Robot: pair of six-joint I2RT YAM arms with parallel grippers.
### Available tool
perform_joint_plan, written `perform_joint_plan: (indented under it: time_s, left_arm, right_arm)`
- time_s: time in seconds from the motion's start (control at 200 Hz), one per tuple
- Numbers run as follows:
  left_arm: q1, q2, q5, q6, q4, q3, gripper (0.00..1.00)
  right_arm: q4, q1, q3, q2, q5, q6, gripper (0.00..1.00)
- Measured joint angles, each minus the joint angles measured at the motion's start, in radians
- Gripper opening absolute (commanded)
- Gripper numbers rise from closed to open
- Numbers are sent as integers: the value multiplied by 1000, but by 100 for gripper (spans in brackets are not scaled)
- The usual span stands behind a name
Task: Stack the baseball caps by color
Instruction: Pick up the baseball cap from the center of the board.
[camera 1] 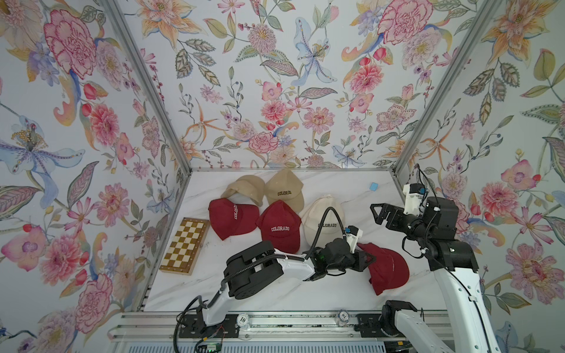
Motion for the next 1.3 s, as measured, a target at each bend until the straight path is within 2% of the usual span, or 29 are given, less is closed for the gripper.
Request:
perform_joint_plan:
  time_s: [0.23,0.445,0.54,0.826,1.036,1.301]
  left_arm:
    - [4,0,1,214,-407,372,0]
    - [25,0,-8,389,-764,684,0]
    - [43,-9,-13,457,-876,768,0]
    - [156,-161,-85,608,-1165,753,0]
    - [257,-394,-143,668,-1246,607,0]
    - [381,-583,-140,780,-1330,636,0]
  right_arm:
    - [-2,-56,57,29,-24,5,99]
    - [6,-74,260,47,-60,5,99]
    - [8,-74,322,60,-96,9,99]
    - [71,-97,334,102,-249,76,99]
    - [254,-110,193,120,-434,201,99]
    - [548,-100,-24,163,-674,370,99]
